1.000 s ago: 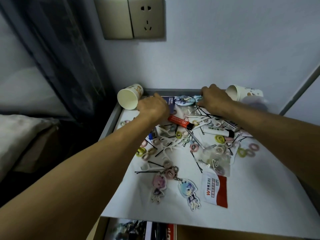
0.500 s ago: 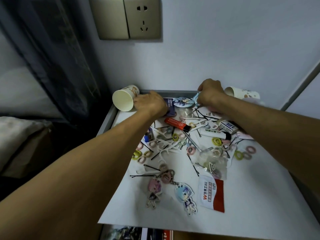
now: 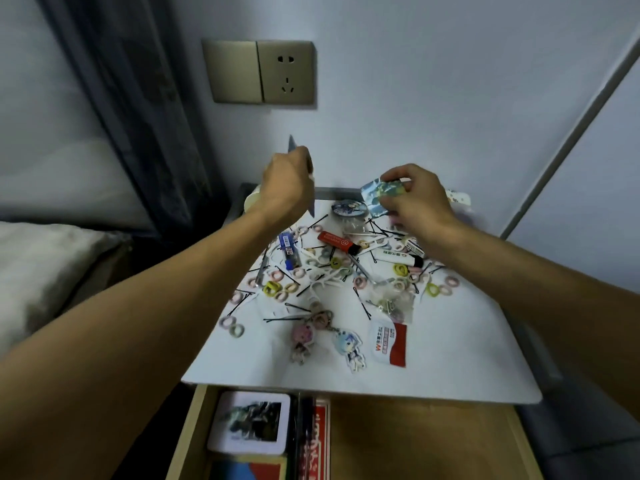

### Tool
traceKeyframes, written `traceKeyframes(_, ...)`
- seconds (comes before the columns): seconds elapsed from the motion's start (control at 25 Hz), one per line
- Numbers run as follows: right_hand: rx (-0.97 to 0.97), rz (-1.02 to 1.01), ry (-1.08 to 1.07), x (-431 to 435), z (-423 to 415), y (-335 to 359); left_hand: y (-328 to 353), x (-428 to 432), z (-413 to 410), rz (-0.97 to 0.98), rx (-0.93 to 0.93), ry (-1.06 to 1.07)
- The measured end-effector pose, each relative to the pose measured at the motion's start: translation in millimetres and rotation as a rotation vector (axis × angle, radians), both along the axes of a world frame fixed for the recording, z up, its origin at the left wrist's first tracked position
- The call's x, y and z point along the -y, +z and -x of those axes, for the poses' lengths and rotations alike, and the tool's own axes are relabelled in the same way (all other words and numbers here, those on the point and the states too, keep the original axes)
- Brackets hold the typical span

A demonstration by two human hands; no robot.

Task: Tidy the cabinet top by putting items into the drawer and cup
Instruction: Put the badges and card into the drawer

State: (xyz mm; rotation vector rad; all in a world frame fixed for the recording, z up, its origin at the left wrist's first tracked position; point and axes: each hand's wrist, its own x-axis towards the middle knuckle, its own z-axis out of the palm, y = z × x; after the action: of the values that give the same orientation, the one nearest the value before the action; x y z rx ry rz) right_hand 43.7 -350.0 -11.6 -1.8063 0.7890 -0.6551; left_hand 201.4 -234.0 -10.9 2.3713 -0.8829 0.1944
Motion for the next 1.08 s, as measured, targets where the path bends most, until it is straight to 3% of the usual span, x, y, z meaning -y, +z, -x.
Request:
traceKeyframes(0.12,0.157,-0.275,0.108,-51.8,47.6,22.1,27.1,-52.7,54.7,0.109,-0.109,-0.161)
traceKeyframes(0.28,0.193,-0.486,0.207,-122.0,106.2,18.4,15.6,-131.7,150.8,0.402,-0.829,-0.228)
traceKeyframes(0.36,0.154,-0.431,0.259,-146.2,124.9,6.2,0.4,-156.8,178.3,0.448,-1.012,-0.221)
traceKeyframes(0.56,0.052,-0.171,0.32,-152.0,139.8,-27.9,-21.8,-181.6,197.8,0.47,-1.047,-0.135)
traceKeyframes(0.64,-0.163,0.167,0.155,-125.9,138.8,-46.0,-26.0,-186.4,197.1,0.492,-1.07,-0.113)
traceKeyframes(0.72,-0.499,0.418,0.026,-104.8,137.1,-63.8,-28.0,-189.1,193.4,0.521,-1.098,-0.102)
traceKeyframes(0.84,-0.754,0.452,-0.002,-99.5,128.1,-77.8,-31.3,-191.0,186.4,0.523,-1.087,-0.091)
traceKeyframes(1.08,-0.777,0.269,0.063,-92.2,125.3,-69.0,-39.3,-188.1,186.3,0.437,-1.075,-0.06)
